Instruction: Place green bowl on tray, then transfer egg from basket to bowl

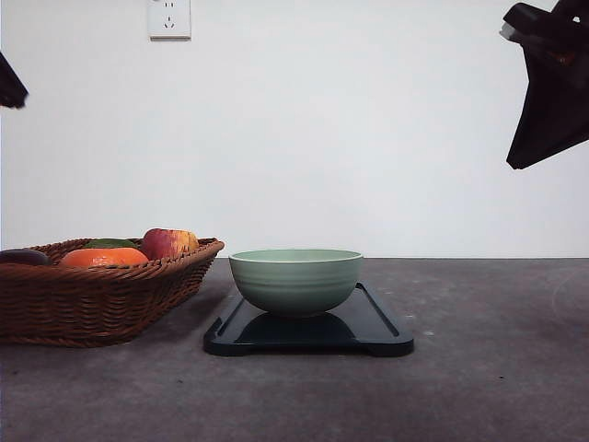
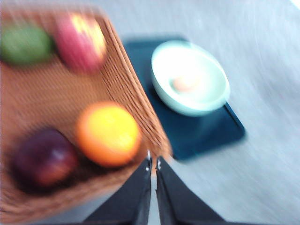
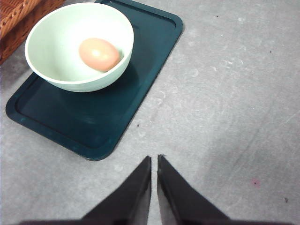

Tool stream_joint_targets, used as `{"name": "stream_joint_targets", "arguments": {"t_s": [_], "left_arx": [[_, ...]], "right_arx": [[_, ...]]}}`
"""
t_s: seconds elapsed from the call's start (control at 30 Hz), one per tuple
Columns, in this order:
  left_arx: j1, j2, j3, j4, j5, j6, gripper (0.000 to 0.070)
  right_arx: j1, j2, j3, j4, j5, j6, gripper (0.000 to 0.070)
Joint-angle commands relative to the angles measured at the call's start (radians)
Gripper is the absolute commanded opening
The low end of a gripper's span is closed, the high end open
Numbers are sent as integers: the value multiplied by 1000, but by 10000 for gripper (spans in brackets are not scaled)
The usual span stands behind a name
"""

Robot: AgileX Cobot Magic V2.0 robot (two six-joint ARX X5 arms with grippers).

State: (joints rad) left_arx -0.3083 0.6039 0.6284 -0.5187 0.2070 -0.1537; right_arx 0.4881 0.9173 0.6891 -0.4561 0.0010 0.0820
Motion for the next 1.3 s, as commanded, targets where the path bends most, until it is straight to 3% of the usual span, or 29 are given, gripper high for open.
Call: {"name": "stream_joint_targets", "arguments": {"t_s": [0.0, 0.23, 0.43, 0.63, 1.27], "left_arx": [[30, -26, -36, 27, -4, 67, 13], [203, -246, -289, 234, -5, 110, 13], [285, -454, -481, 352, -12, 114, 13], [304, -605, -586, 365, -65, 114, 13], [302, -601, -616, 384, -80, 112, 13]], "right_arx": [[6, 8, 4, 11, 0, -4, 13], [6, 8, 4, 11, 0, -4, 13], [6, 8, 4, 11, 0, -4, 13], [6, 8, 4, 11, 0, -4, 13], [6, 8, 4, 11, 0, -4, 13]]}}
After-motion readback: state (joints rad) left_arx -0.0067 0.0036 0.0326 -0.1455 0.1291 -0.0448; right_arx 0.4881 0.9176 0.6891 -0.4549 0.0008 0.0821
